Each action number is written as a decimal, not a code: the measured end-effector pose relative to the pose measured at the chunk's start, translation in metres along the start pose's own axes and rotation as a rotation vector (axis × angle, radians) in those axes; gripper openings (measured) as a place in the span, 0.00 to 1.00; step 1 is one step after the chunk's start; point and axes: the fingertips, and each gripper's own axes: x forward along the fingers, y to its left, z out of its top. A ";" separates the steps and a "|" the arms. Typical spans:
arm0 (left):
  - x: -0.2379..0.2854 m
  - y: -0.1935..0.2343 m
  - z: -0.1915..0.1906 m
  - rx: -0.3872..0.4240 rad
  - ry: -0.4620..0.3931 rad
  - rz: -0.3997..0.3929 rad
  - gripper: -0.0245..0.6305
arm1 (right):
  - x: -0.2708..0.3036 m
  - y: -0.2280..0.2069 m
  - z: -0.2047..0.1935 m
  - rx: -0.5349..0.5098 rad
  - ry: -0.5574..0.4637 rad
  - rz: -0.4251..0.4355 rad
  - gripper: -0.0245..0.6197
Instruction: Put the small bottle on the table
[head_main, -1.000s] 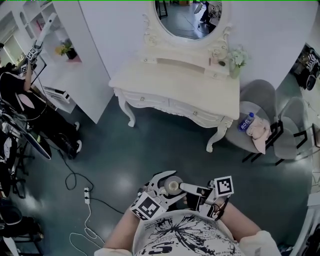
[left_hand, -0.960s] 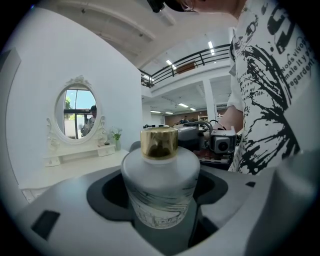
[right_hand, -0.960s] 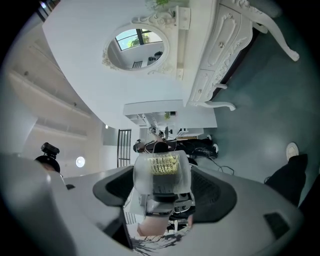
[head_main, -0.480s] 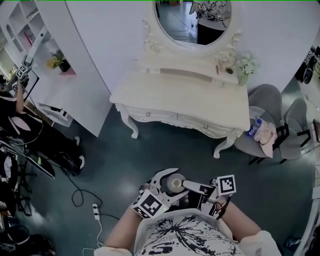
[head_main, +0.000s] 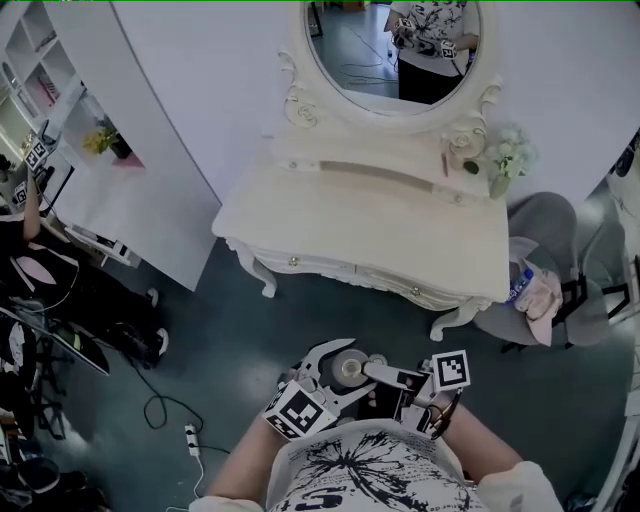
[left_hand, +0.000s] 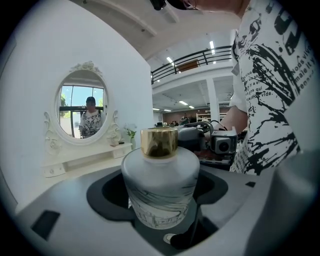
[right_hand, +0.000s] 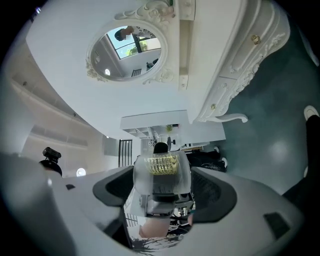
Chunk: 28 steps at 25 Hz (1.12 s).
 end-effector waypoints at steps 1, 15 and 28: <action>0.008 0.013 0.004 -0.001 0.000 0.010 0.57 | 0.001 0.001 0.015 -0.001 0.007 0.001 0.60; 0.121 0.157 0.039 0.000 -0.006 0.054 0.57 | 0.003 0.015 0.200 -0.020 0.045 0.002 0.60; 0.174 0.252 0.027 0.027 0.004 -0.179 0.57 | 0.030 -0.006 0.309 0.004 -0.154 -0.017 0.60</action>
